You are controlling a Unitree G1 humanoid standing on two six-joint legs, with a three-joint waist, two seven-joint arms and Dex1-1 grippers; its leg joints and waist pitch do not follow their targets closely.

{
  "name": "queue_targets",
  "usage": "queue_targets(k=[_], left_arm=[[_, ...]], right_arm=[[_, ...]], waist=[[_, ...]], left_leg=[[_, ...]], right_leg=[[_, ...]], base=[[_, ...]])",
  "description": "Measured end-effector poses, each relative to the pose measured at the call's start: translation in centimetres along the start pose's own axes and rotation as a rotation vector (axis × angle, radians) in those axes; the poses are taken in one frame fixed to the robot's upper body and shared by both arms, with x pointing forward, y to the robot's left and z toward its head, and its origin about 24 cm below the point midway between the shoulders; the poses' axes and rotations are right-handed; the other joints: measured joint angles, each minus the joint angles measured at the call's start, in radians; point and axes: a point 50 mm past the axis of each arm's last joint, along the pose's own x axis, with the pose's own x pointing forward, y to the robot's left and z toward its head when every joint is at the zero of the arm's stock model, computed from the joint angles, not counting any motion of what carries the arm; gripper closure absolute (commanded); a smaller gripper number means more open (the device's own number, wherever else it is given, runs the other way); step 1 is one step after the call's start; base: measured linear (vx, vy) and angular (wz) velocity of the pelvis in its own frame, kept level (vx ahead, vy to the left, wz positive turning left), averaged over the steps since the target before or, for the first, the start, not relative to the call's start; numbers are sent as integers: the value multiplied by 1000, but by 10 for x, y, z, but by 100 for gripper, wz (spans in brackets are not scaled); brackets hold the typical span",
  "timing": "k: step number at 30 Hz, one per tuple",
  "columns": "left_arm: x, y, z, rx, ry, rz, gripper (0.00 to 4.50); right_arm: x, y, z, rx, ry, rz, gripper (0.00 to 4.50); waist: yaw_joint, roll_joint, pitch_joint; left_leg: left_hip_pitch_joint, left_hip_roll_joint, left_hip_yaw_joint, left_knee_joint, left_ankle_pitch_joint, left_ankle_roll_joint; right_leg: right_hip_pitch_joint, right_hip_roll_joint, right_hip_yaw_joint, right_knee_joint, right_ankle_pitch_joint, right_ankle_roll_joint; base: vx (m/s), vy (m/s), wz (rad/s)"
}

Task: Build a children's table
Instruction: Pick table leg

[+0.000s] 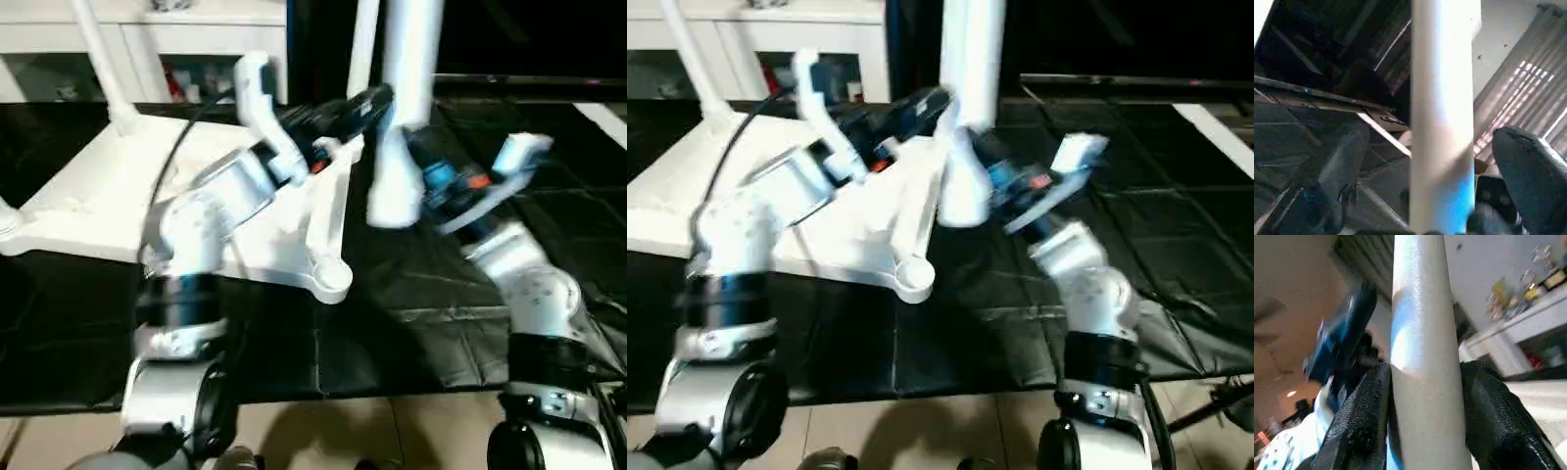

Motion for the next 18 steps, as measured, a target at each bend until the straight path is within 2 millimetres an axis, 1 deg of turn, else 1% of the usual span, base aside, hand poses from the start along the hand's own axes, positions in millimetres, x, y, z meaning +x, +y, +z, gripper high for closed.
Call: queue_targets(k=[3, 6, 7, 8, 10, 11, 13, 17, 18], left_arm=[[2, 2, -1, -10, -3, 17, 0], [4, -2, 6, -30, -36, -8, 0], [4, -3, 8, -33, -45, -16, 17], [5, -3, 9, -32, -47, -16, 17], [4, -2, 10, -34, -52, 0, 37], [4, -1, 10, -33, -53, 10, 37], [3, 0, 11, -26, -57, 33, 61], [3, 3, 12, -39, -72, 84, 94], [4, 4, 12, -46, -76, 95, 94]], right_arm=[[-1, 2, -2, 4, 17, 5, 269], [1, 6, -1, -6, 34, 21, 269], [2, 6, -2, -4, 39, 22, 269], [2, 6, -2, -5, 46, 23, 269], [3, 6, -3, -17, 67, 20, 269], [3, 6, -4, -29, 77, 16, 269], [6, 6, -8, -62, 107, 1, 269], [10, 4, -12, -137, 132, -52, 269], [11, 4, -13, -148, 140, -59, 269]], waist=[[10, -1, 0], [15, -4, 0], [15, -4, 0], [15, -5, 0], [15, -7, 0], [15, -8, 0], [15, -11, -1], [14, -13, -2], [14, -13, -2]], left_leg=[[-1, 0, 0, 0, 0, 0], [-1, 0, 0, -1, 0, 0], [-1, 0, 0, -1, 0, 0], [-1, 0, 0, -1, 0, 0], [-1, -1, 0, -1, 0, 0], [-1, -1, 0, -1, 0, 0], [-1, -1, 0, -1, 0, 0], [-1, -1, 0, -1, 0, 0], [-1, -1, 0, -1, 0, 0]], right_leg=[[-1, -1, 0, 0, 1, 0], [-1, -1, -1, 0, 0, 0], [-1, -1, -1, 0, 0, 0], [-1, -1, -1, 0, 0, 0], [-1, -1, -1, 0, 0, 0], [-1, -1, -1, 0, 0, 0], [-1, -1, -1, 0, 0, 0], [-1, -1, -1, 0, 0, 1], [-1, -1, -1, 0, 0, 1]], base=[[0, 0, 0], [0, 0, 0], [0, 0, 0], [0, 0, 0], [0, 0, 0], [0, 0, 0], [0, 0, 0], [0, 0, 0], [0, 0, 0]])
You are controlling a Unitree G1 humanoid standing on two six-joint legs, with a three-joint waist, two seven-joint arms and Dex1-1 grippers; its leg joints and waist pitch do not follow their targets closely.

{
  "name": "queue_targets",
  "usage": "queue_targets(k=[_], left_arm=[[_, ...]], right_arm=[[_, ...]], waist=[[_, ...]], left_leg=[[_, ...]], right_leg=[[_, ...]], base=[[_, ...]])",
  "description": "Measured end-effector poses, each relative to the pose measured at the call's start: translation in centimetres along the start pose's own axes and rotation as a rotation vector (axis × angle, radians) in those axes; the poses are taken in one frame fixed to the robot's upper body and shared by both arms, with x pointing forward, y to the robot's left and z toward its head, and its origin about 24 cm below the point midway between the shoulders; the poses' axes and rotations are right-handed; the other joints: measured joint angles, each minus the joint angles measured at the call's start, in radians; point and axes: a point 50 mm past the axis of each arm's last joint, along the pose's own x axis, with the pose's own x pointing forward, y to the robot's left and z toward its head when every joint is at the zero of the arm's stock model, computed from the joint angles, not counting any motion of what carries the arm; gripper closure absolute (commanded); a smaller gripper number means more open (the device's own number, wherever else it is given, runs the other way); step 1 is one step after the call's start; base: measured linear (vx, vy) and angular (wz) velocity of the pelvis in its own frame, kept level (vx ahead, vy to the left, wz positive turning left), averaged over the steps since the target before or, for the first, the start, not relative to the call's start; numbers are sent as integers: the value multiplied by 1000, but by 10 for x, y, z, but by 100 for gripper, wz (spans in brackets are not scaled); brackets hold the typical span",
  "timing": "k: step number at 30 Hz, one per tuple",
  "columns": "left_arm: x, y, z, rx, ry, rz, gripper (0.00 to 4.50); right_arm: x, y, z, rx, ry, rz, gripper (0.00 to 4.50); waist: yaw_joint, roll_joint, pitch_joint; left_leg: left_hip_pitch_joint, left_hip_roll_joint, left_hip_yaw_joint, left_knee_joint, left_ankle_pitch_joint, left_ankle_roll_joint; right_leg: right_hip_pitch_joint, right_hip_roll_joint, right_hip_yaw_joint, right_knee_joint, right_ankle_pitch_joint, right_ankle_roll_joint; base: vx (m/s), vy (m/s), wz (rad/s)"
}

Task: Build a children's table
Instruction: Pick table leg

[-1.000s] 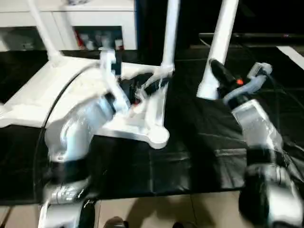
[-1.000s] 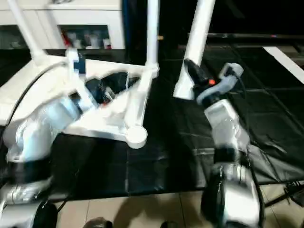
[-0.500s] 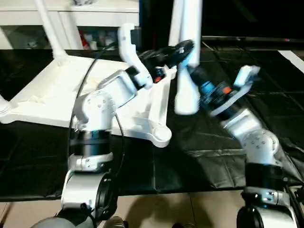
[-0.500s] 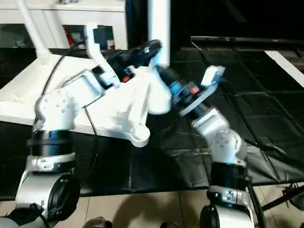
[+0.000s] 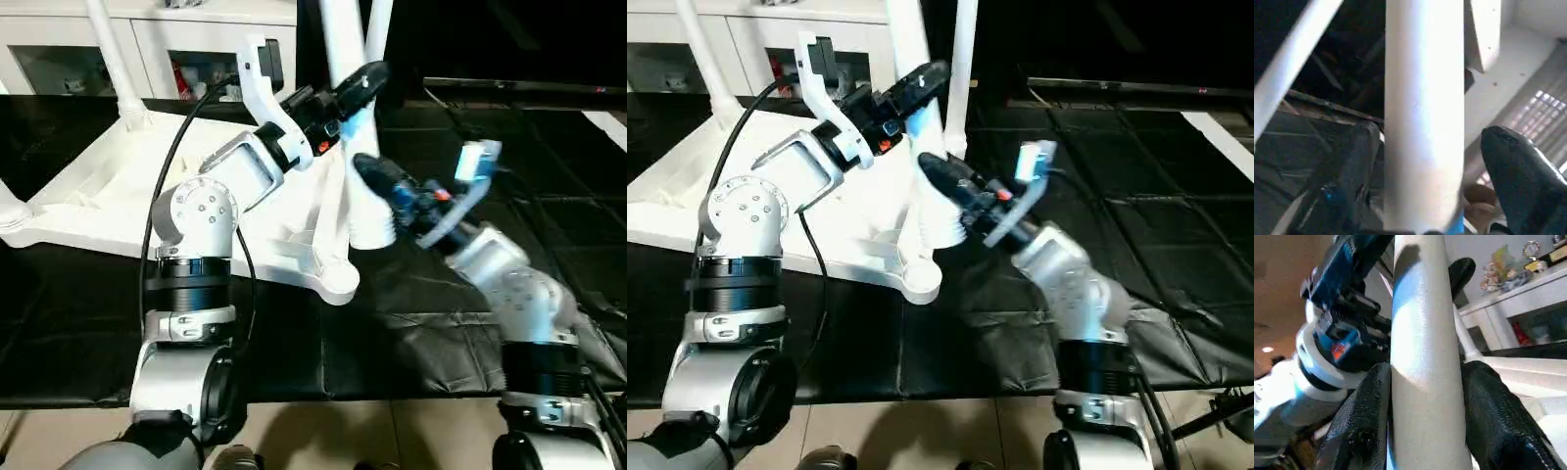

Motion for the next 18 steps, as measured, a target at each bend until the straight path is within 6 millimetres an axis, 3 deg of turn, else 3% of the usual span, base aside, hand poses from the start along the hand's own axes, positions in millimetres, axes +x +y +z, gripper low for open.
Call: queue_targets(k=[1, 5, 18], left_arm=[[0, 1, 0, -4, -4, 9, 117], [1, 4, 4, 6, -26, 43, 132], [1, 6, 4, 10, -25, 75, 251]], right_arm=[[0, 0, 0, -4, 3, -3, 269], [1, -1, -2, -19, 20, -18, 269], [4, 0, -4, -72, 41, -21, 269]], waist=[[0, 0, 0], [0, 0, 0], [0, -1, 0]], left_leg=[[0, 0, 0, 0, 0, 0], [0, 0, 0, 0, 0, 0], [0, 0, 0, 0, 0, 0]], right_leg=[[0, 0, 0, 0, 0, 0], [0, 0, 0, 0, 0, 0], [0, 0, 0, 0, 0, 0]], base=[[0, 0, 0], [0, 0, 0], [0, 0, 0]])
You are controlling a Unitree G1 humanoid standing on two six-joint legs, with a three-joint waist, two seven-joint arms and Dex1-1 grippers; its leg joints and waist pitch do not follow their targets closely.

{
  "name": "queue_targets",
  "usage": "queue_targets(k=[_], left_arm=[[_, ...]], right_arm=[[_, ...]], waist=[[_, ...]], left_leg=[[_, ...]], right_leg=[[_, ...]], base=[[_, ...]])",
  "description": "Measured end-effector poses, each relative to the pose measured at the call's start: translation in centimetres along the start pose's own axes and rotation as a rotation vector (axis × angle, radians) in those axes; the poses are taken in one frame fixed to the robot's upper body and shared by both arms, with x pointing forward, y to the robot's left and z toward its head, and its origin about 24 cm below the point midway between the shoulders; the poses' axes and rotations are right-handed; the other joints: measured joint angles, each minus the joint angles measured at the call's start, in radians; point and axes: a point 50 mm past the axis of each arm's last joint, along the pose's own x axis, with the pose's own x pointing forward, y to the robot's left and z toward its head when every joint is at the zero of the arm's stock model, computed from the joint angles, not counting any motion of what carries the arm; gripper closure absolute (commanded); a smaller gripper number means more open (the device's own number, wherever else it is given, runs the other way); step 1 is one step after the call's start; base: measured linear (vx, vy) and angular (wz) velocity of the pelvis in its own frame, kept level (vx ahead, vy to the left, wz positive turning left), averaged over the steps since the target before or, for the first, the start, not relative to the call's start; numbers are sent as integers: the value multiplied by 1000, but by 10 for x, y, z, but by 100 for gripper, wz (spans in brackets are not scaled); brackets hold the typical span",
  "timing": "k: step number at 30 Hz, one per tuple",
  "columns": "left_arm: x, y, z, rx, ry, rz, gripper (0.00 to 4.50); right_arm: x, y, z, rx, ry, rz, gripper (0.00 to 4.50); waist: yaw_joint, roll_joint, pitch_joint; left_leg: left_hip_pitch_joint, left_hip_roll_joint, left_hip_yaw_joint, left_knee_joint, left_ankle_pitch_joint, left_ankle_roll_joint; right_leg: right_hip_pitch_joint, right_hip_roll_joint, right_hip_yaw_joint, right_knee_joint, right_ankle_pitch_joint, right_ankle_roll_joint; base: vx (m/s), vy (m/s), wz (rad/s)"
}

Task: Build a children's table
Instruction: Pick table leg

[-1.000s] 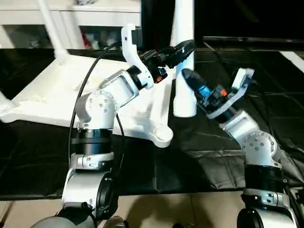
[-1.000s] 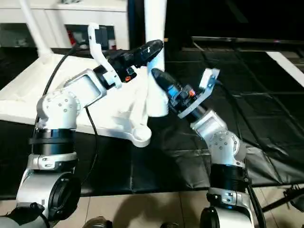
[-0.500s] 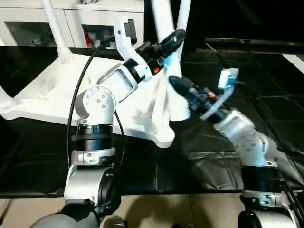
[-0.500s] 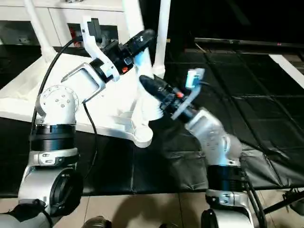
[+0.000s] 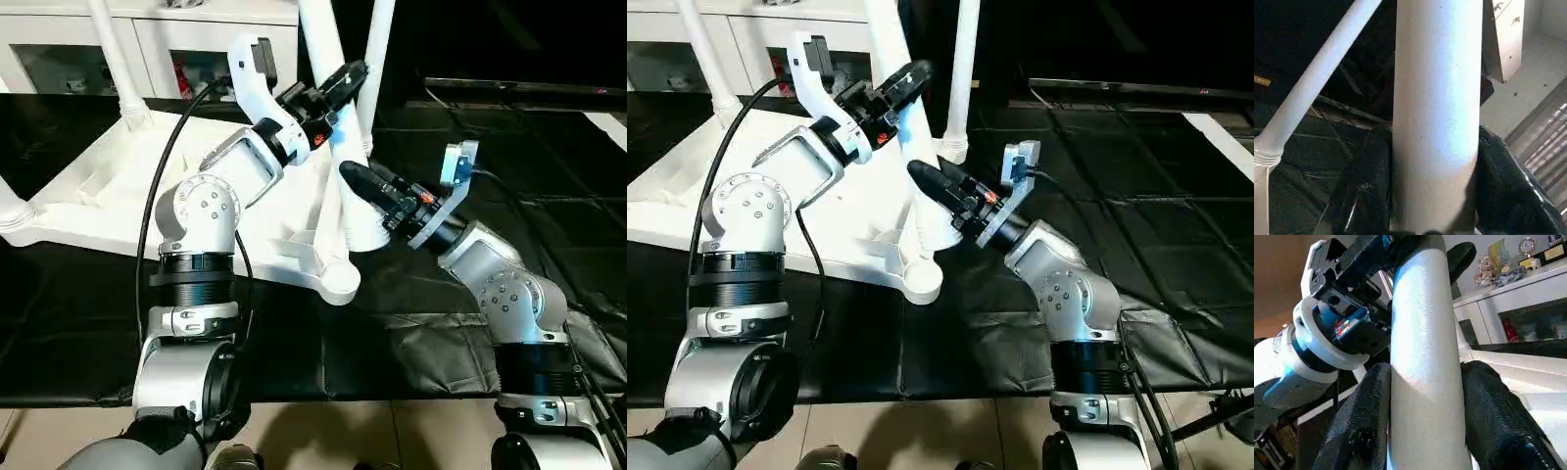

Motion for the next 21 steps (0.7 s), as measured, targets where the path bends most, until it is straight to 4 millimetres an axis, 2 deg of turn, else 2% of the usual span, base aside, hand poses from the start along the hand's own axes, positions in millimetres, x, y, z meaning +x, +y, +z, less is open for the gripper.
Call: queue_targets(k=[7, 9, 15, 18, 21], left_arm=[[0, 2, 0, 3, 3, 8, 266], [-1, 3, 0, 6, 7, 11, 268], [0, 5, 0, 93, 43, 24, 268], [-4, 9, 8, 166, 43, 33, 268], [-7, 11, 13, 249, 72, 19, 268]], right_arm=[[2, 1, -2, -15, 15, -1, 269], [2, 1, -2, -23, 22, -5, 199], [0, 1, -5, -70, 92, 10, 165], [-5, 2, -9, -85, 133, 31, 132], [-9, 1, -10, -86, 212, 44, 125]], waist=[[0, 0, 0], [0, 0, 0], [0, 0, 0], [0, 0, 0], [-1, -1, 0]], left_leg=[[0, 0, 0, 0, 0, 0], [0, 0, 0, 0, 0, 0], [0, 0, 0, 0, 0, 0], [0, 0, 0, 0, 0, 0], [0, 0, 0, 0, 0, 0]], right_leg=[[0, 0, 0, 0, 0, 0], [0, 0, 0, 0, 0, 0], [0, 0, 0, 0, 0, 0], [0, 0, 0, 0, 0, 0], [0, 0, 0, 0, 0, 0]], base=[[0, 0, 0], [0, 0, 0], [0, 0, 0], [0, 0, 0], [0, 0, 0]])
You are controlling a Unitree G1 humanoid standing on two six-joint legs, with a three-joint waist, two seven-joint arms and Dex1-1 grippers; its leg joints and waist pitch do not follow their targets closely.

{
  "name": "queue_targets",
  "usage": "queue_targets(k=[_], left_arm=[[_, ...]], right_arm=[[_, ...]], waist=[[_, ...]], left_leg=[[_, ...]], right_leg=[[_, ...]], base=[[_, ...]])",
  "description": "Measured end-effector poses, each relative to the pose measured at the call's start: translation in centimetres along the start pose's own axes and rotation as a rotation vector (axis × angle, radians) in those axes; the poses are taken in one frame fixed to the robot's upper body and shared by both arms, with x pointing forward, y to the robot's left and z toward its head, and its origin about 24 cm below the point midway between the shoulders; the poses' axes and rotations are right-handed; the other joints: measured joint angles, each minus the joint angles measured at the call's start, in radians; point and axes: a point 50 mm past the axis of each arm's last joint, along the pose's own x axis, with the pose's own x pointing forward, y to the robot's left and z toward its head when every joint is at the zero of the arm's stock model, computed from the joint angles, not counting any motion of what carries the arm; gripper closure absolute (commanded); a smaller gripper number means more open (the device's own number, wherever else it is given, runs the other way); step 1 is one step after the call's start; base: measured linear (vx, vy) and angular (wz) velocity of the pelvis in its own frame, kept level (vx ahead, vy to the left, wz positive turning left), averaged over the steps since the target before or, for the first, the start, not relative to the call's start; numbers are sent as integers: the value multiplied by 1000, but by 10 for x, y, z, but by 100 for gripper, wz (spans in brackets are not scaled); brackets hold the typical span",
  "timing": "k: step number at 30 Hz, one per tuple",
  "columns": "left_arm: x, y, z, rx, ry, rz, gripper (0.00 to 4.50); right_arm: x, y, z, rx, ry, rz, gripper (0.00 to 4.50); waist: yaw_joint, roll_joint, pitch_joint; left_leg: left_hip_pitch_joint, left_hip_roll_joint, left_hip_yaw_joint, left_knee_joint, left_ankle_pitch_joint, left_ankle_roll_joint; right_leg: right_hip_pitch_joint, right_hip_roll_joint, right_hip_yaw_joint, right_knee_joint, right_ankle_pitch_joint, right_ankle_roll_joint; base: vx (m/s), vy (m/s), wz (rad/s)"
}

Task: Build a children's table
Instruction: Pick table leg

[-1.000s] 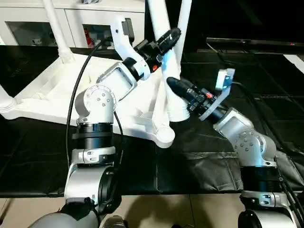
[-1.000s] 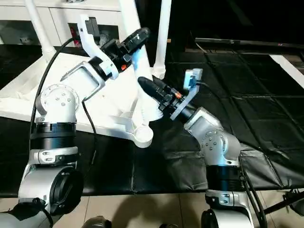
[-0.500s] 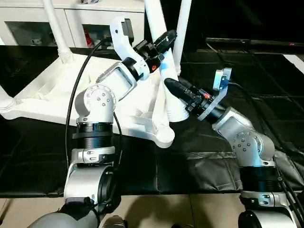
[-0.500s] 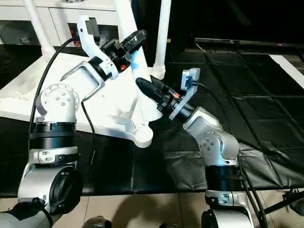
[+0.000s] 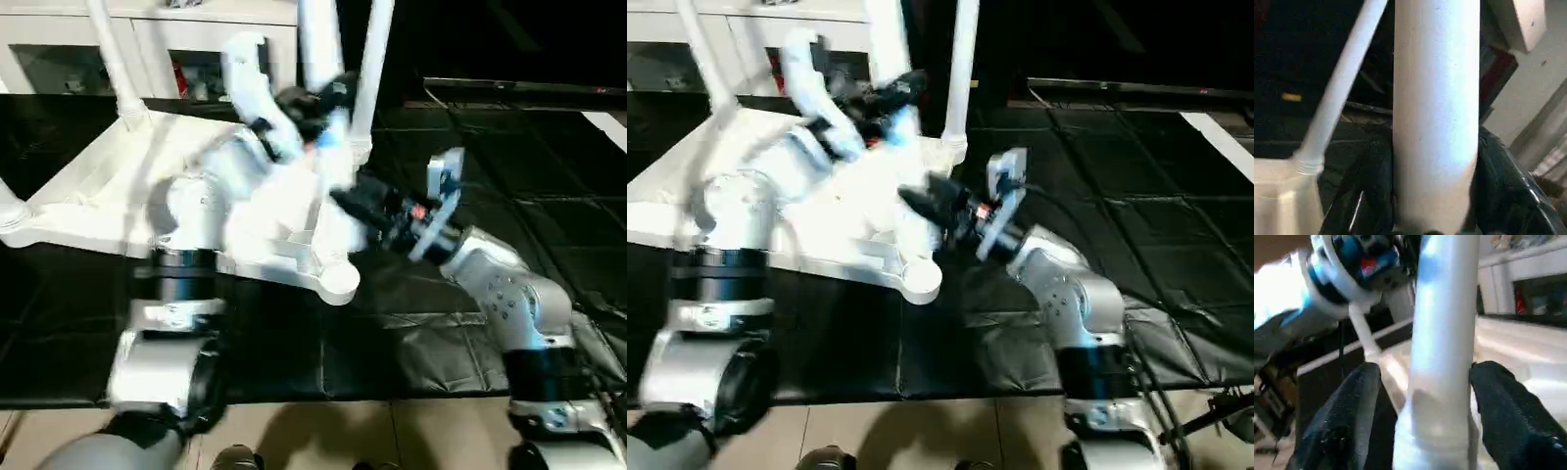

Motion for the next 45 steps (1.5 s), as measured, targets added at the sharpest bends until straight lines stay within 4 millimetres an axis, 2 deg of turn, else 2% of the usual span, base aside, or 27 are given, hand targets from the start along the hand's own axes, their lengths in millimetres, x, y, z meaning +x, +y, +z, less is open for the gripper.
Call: queue_targets(k=[7, 12, 18, 27, 45], left_arm=[[-4, -15, -5, 52, 79, -194, 268], [-7, -21, -6, 55, 116, -287, 268], [-9, -33, -5, 76, 134, -386, 268], [-9, -39, -7, 66, 151, -433, 268], [-9, -45, -8, 45, 147, -469, 268]], right_arm=[[-5, -9, 14, 31, 97, 29, 125], [-10, -9, 12, 98, 150, 113, 125], [-5, -7, 20, 114, 215, 212, 125], [1, -2, 5, 172, 280, 287, 125], [8, 1, 9, 152, 262, 340, 125]], waist=[[2, -1, -1], [0, -2, 0], [0, -4, -1], [1, -15, -2], [2, -16, -2]], left_leg=[[0, 0, 0, 0, 0, 0], [0, 0, 0, 0, 0, 0], [1, 0, 1, 1, 1, 0], [1, 0, 1, 1, 1, 0], [1, 0, 0, 1, 1, -1]], right_leg=[[0, 0, 0, 0, 0, 0], [0, 0, 0, 1, 0, -1], [0, 0, 0, 2, 1, -1], [0, 0, 0, 2, 1, -1], [0, 0, 0, 2, 1, -1]], base=[[0, 0, 0], [0, 0, 0], [0, 0, 0], [0, 0, 0], [0, 0, 0]])
